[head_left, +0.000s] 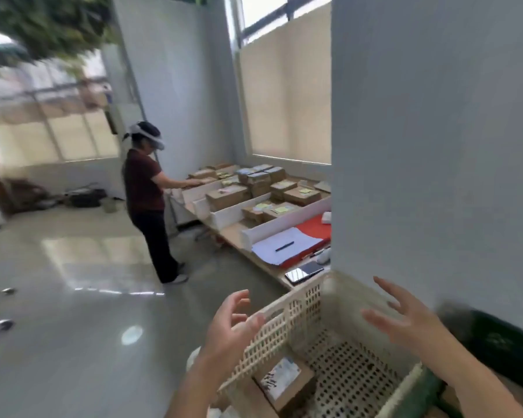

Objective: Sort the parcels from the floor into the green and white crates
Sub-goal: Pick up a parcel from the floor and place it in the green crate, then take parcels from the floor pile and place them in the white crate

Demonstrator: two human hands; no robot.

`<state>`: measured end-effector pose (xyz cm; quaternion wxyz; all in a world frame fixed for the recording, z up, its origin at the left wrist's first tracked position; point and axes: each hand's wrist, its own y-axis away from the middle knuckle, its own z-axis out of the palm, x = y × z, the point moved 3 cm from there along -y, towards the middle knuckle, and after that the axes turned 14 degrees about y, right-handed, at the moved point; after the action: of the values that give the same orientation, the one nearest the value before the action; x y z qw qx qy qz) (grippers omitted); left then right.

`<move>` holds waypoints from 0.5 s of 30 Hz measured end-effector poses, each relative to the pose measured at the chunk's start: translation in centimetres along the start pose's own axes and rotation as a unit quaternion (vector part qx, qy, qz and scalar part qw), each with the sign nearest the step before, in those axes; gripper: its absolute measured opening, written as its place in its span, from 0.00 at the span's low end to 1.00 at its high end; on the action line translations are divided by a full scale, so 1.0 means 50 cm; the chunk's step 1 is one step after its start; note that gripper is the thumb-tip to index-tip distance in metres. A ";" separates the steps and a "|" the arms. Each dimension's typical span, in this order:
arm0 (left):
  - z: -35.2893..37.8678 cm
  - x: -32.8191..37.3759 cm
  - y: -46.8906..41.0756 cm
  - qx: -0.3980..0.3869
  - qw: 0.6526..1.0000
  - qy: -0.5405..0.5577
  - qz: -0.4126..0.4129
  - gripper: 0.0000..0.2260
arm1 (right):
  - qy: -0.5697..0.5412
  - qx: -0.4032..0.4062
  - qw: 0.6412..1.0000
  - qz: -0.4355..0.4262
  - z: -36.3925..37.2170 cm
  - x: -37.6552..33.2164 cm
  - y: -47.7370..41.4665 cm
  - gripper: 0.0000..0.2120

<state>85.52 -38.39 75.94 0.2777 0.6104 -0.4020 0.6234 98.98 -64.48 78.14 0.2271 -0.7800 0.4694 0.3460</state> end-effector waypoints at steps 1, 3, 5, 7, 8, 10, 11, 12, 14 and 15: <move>-0.068 -0.001 0.030 0.033 0.999 -0.007 -0.002 0.21 | -0.007 -0.020 1.000 -0.020 0.043 -0.037 -0.002 0.43; -0.204 -0.003 0.091 0.102 0.995 -0.022 -0.006 0.19 | -0.033 -0.071 0.995 -0.063 0.129 -0.113 -0.001 0.41; -0.321 -0.007 0.155 0.164 0.986 -0.031 -0.008 0.17 | -0.051 -0.114 0.987 -0.098 0.203 -0.177 0.004 0.40; -0.433 -0.009 0.230 0.221 0.974 -0.039 -0.017 0.16 | -0.066 -0.145 0.980 -0.118 0.288 -0.250 0.010 0.39; -0.482 -0.012 0.266 0.244 0.969 -0.041 -0.023 0.16 | -0.074 -0.158 0.977 -0.122 0.327 -0.285 0.016 0.38; -0.596 -0.023 0.354 0.298 0.953 -0.044 -0.039 0.16 | -0.090 -0.195 0.967 -0.140 0.429 -0.372 0.037 0.36; -0.651 -0.027 0.400 0.322 0.944 -0.046 -0.050 0.16 | -0.094 -0.210 0.962 -0.148 0.482 -0.415 0.052 0.34; -0.706 -0.028 0.447 0.346 0.935 -0.051 -0.061 0.17 | -0.098 -0.225 0.956 -0.159 0.536 -0.458 0.070 0.33; -0.813 -0.030 0.547 0.392 0.914 -0.057 -0.081 0.21 | -0.096 -0.264 0.943 -0.181 0.652 -0.541 0.114 0.29; -0.864 -0.032 0.599 0.417 0.902 -0.062 -0.091 0.23 | -0.094 -0.289 0.933 -0.190 0.711 -0.578 0.139 0.28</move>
<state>37.38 -17.53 72.48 0.0277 0.7417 -0.0642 0.6670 71.92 -26.87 76.34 0.0963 -0.8505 0.1682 0.4890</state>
